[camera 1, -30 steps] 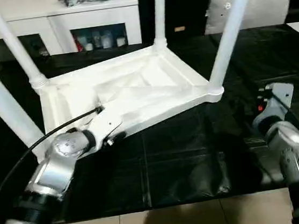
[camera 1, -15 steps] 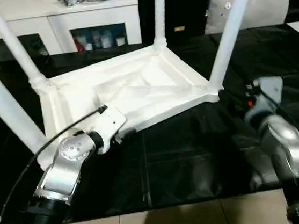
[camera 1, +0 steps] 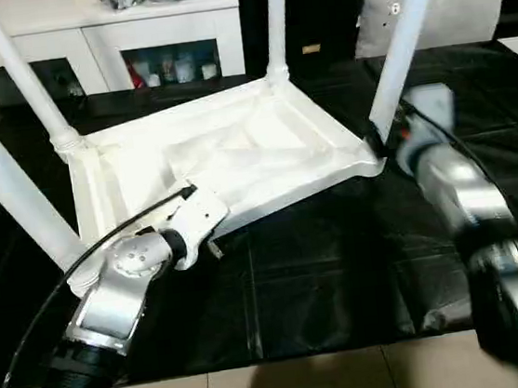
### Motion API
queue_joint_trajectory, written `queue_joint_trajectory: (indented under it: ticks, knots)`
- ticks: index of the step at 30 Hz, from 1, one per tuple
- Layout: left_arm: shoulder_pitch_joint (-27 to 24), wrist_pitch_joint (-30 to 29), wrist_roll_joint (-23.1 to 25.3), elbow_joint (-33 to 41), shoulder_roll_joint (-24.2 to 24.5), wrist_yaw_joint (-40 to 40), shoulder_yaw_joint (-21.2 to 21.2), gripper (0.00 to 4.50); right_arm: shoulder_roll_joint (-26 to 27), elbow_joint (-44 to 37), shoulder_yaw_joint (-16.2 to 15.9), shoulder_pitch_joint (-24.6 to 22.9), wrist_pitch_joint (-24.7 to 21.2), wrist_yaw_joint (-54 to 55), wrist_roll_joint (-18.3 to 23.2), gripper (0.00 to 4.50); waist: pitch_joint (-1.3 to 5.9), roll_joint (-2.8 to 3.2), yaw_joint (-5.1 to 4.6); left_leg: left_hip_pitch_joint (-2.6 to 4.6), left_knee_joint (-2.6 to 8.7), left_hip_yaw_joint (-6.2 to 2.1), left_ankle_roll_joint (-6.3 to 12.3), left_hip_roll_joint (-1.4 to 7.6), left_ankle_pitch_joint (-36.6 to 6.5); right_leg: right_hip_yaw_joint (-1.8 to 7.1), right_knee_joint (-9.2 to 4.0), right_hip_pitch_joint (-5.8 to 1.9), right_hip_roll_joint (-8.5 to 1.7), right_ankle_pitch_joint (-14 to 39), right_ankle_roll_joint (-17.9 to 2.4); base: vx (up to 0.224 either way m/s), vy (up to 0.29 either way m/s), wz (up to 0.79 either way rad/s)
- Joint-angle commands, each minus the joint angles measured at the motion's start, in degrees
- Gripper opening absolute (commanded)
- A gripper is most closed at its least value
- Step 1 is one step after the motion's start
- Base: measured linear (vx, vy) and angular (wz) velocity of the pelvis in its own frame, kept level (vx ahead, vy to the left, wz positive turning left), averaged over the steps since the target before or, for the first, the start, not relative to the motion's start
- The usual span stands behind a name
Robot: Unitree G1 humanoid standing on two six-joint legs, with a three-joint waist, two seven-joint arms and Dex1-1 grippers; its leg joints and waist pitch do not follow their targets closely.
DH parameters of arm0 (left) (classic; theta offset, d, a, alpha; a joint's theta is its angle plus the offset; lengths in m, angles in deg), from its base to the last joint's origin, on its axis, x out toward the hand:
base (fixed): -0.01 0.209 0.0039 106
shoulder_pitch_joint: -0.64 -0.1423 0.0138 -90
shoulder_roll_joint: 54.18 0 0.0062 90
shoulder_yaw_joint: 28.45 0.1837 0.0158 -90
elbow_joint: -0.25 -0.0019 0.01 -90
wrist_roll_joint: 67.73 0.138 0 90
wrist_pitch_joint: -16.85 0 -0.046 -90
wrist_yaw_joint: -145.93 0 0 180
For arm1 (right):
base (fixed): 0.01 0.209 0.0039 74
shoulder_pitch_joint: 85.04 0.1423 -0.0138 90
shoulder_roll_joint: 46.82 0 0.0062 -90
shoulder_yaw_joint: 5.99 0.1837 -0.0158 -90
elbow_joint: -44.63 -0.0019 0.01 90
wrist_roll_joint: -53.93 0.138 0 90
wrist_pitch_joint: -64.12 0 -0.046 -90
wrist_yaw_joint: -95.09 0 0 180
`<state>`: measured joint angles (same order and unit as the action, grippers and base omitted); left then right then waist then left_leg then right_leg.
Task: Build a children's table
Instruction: Rotate table base
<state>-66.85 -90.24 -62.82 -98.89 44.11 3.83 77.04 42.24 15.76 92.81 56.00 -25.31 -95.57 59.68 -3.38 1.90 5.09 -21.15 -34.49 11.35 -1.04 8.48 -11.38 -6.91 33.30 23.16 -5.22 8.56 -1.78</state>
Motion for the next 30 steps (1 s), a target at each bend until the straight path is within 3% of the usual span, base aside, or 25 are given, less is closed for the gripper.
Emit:
queue_joint_trajectory:
  ticks: [1, 4, 7, 10, 16, 22, 26, 28, 30]
  knots:
    - [0.8, -0.4, 0.5, 0.7, 0.1, 0.0, 0.3, 4.37, -0.1, 3.7, -0.5, 1.9, 2.0, 3.0, -2.0, 4.5, 4.29, -0.08, 0.08, 0.9, 3.9, -2.34, 1.2, 4.74, -11.8, 3.7, -3.15, -2.9, -4.96, 15.0, -12.5, 0.0, 0.0, 0.0]
    - [0.9, -0.4, 0.8, 0.5, -0.2, -0.4, 0.3, 4.37, 0.0, 8.0, 0.5, 5.0, 3.3, 9.4, -2.7, 4.5, 4.45, -0.05, -0.02, 0.91, 3.86, -2.32, 1.01, 4.66, -10.7, 3.71, -2.78, -2.95, -4.83, 12.9, -13.1, 0.0, 0.0, 0.0]
    - [1.0, -0.1, 1.9, 0.0, -0.2, -1.2, 0.6, 4.37, 0.0, 11.3, 2.5, 7.2, 4.1, 15.3, -2.0, 4.5, 4.31, 0.02, 0.06, 0.97, 3.96, -2.33, 0.85, 4.72, -12.4, 3.7, -2.97, -2.87, -4.91, 14.1, -12.6, 0.0, 0.0, 0.0]
    - [1.3, 0.0, 2.4, -0.5, -0.2, -2.2, 0.4, 4.37, -0.6, 12.7, 3.1, 7.6, 4.9, 17.8, -2.1, 4.5, 4.36, -0.53, 0.33, 1.05, 3.96, -2.19, 0.79, 4.68, -12.5, 3.76, -2.89, -2.79, -4.84, 14.3, -12.0, 0.0, 0.0, 0.0]
    - [1.7, 0.6, 3.6, -2.1, -0.2, -4.2, 0.0, 4.37, -1.6, 13.0, 5.0, 6.5, 8.1, 19.8, -0.9, 4.5, 4.44, -0.51, 1.02, 1.08, 3.86, -2.13, 0.99, 4.66, -11.8, 3.8, -2.71, -2.71, -4.9, 14.0, -11.3, 0.0, 0.0, 0.0]
    - [2.9, 2.2, 5.0, -4.5, -0.6, -6.7, -0.2, 4.37, -4.3, 10.1, 7.4, 2.2, 13.0, 20.5, 0.7, 4.5, 4.7, -0.58, 2.01, 1.28, 3.68, -1.92, 1.41, 4.71, -10.0, 3.82, -2.39, -2.5, -4.68, 11.6, -11.1, 0.0, 0.0, 0.0]
    - [3.4, 2.9, 5.3, -5.2, -0.9, -7.6, -0.3, 4.37, -5.2, 6.1, 9.0, -1.5, 14.8, 21.3, 1.6, 4.5, 4.7, -0.92, 2.35, 0.91, 3.58, -1.94, 2.11, 4.63, -9.3, 3.85, -2.39, -2.71, -4.93, 11.9, -10.6, 0.0, 0.0, 0.0]
    - [3.5, 3.2, 5.5, -5.4, -1.0, -8.1, -0.3, 4.37, -5.0, 2.9, 9.4, -3.7, 14.8, 21.8, 1.6, 4.5, 4.64, -1.06, 2.3, 0.81, 3.57, -1.96, 2.37, 4.57, -9.3, 3.82, -2.57, -2.74, -4.86, 13.0, -9.8, 0.0, 0.0, 0.0]
    - [3.7, 3.7, 5.6, -5.8, -1.3, -8.5, -0.3, 4.37, -4.1, -6.6, 8.8, -9.4, 13.4, 21.6, 0.8, 4.5, 4.49, -1.14, 2.33, 0.75, 3.65, -1.96, 2.45, 4.52, -9.6, 3.79, -3.0, -2.68, -4.77, 14.8, -8.8, 0.0, 0.0, 0.0]
